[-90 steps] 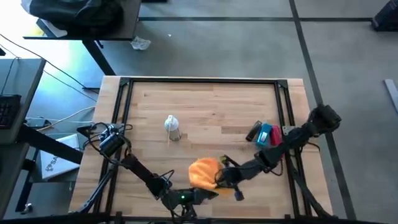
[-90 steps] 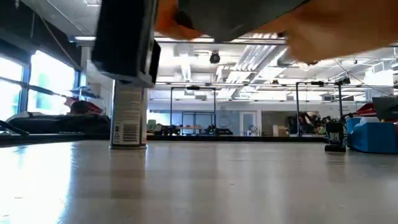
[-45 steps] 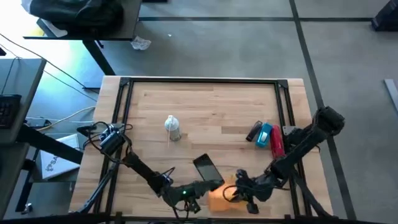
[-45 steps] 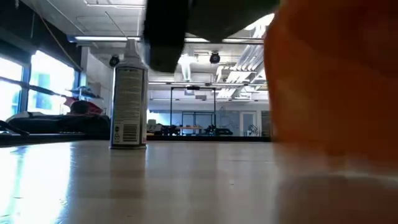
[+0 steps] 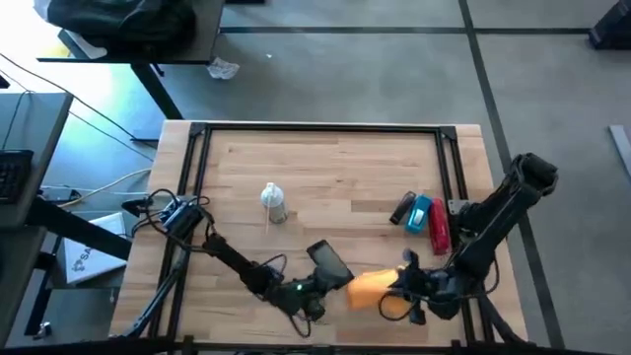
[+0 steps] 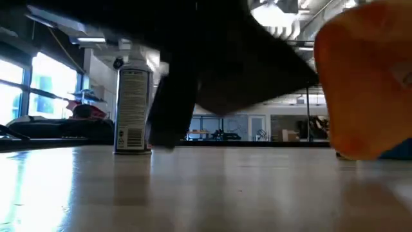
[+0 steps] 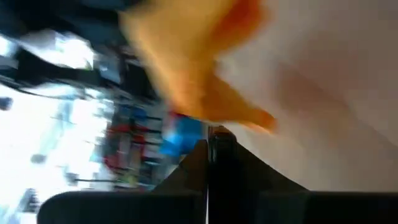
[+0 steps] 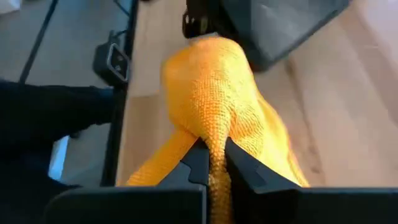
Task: Apply microfiber cloth
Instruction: Wipe the black cellphone with a microfiber cloth
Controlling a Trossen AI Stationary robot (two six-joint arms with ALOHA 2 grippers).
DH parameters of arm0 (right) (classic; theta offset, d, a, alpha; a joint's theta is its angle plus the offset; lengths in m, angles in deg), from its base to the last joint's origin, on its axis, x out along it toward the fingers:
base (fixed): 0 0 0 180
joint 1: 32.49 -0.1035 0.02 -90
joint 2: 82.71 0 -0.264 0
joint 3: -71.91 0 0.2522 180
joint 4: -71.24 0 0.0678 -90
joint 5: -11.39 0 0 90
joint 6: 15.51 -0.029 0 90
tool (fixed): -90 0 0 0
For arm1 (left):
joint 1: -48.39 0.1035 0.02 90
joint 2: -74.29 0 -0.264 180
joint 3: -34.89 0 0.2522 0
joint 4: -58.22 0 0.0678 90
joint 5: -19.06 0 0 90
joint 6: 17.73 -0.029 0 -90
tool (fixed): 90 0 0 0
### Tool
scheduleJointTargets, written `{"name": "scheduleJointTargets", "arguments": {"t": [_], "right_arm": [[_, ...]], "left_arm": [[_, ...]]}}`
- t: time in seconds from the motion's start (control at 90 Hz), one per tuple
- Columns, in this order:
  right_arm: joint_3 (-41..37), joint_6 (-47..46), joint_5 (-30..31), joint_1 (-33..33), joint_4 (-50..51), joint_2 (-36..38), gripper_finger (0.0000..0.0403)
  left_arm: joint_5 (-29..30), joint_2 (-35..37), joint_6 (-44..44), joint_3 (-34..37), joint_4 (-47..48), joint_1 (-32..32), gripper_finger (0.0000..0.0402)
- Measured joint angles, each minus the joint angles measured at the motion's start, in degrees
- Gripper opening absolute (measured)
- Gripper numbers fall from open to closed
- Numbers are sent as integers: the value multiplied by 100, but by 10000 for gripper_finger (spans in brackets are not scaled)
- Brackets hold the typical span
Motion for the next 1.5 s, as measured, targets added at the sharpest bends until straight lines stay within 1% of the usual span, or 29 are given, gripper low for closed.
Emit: {"name": "scheduleJointTargets", "arguments": {"t": [0.044,0.122,0.289,0.389,0.522,0.678,0.8,0.944,1.156,1.333,1.5], "right_arm": [[2,-48,63,0,126,121,0],[2,-91,120,2,332,250,0],[2,-21,262,28,392,314,0],[2,51,264,93,391,314,0],[2,112,263,172,399,314,0],[2,189,258,259,403,312,0],[2,205,258,327,413,312,0],[4,176,208,450,403,159,0],[4,165,-55,670,303,-397,0],[4,448,-134,919,-249,-640,0],[4,557,-167,1088,-102,-654,0]], "left_arm": [[-358,0,355,45,185,49,16],[-796,15,774,75,360,108,17],[-1145,24,1033,107,413,148,26],[-1379,24,1198,110,404,181,45],[-1710,19,1490,113,412,212,84],[-1718,13,1859,118,439,212,128],[-1667,4,2218,122,467,179,147],[-1699,-9,2771,127,511,172,150],[-1824,-9,3816,129,867,242,148],[-1807,65,3980,129,998,302,147],[-1764,464,4023,140,1285,319,147]]}}
